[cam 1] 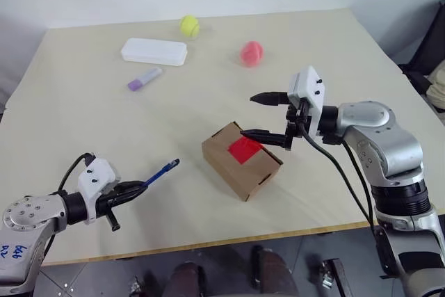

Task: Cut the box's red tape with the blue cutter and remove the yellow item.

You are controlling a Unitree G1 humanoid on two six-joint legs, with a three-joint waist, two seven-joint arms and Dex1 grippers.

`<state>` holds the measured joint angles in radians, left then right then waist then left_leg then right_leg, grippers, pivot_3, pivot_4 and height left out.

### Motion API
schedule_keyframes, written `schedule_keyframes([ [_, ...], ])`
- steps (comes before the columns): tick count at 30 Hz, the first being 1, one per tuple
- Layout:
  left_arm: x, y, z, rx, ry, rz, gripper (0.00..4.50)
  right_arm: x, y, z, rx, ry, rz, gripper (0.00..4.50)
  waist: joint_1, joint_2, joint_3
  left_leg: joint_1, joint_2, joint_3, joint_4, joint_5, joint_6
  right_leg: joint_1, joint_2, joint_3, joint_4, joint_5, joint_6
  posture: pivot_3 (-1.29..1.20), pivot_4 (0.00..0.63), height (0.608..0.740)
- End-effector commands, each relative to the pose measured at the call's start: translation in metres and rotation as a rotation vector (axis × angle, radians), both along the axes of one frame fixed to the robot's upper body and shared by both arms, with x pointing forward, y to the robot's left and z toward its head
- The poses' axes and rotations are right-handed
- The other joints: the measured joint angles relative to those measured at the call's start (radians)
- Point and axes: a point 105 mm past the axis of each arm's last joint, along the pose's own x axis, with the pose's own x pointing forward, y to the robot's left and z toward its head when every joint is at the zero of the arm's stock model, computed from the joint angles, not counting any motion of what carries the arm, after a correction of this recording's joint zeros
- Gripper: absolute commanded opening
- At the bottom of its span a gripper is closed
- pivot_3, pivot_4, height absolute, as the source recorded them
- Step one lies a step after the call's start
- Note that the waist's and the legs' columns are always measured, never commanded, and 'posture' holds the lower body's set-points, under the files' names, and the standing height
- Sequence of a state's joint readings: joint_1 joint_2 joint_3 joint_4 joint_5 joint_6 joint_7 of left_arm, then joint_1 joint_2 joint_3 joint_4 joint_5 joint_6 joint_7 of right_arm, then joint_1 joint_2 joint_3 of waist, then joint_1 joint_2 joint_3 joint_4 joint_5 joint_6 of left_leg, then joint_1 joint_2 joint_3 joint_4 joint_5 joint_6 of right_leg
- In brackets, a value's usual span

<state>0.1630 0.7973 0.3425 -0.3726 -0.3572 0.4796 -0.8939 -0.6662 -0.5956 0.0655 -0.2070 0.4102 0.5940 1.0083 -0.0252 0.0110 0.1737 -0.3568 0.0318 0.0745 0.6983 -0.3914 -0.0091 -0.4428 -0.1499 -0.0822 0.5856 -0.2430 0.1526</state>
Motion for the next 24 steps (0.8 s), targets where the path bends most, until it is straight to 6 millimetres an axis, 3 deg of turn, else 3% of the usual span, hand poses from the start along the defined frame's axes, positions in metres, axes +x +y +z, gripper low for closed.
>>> schedule_keyframes([
  [1, -0.005, -0.006, 0.007, -0.018, 0.02, -0.055, 0.38, -0.007, 0.001, 0.008, 0.013, -0.035, 0.01, 4.5, -0.002, -0.002, 0.001, 0.0, 0.0, 0.0, 0.0, 0.0, 0.0, 0.0, 0.0, 0.0, 0.0, 0.0, 0.0, 0.0, 0.15, 0.74],
  [10, -0.009, -0.004, 0.001, -0.008, 0.093, -0.068, 0.38, -0.006, 0.002, 0.007, 0.032, -0.033, 0.002, 4.5, -0.003, -0.002, 0.001, 0.001, 0.001, 0.002, 0.0, 0.0, 0.0, 0.0, 0.0, 0.0, 0.001, 0.0, 0.0, 0.0, 0.15, 0.74],
  [14, -0.006, -0.005, -0.01, 0.062, 0.078, -0.055, 0.38, -0.004, 0.0, 0.005, 0.03, -0.03, -0.01, 4.5, -0.002, -0.002, 0.001, 0.001, 0.001, 0.003, 0.0, 0.0, 0.0, 0.0, 0.0, 0.0, 0.001, 0.0, 0.0, 0.0, 0.15, 0.74],
  [24, -0.022, -0.021, -0.025, 0.053, 0.147, -0.115, 3.26, -0.005, -0.004, 0.006, 0.019, -0.033, -0.017, 4.5, 0.001, -0.002, 0.001, 0.002, 0.001, 0.003, 0.001, 0.0, 0.0, 0.0, 0.0, 0.0, 0.002, 0.0, 0.0, 0.0, 0.15, 0.74],
])
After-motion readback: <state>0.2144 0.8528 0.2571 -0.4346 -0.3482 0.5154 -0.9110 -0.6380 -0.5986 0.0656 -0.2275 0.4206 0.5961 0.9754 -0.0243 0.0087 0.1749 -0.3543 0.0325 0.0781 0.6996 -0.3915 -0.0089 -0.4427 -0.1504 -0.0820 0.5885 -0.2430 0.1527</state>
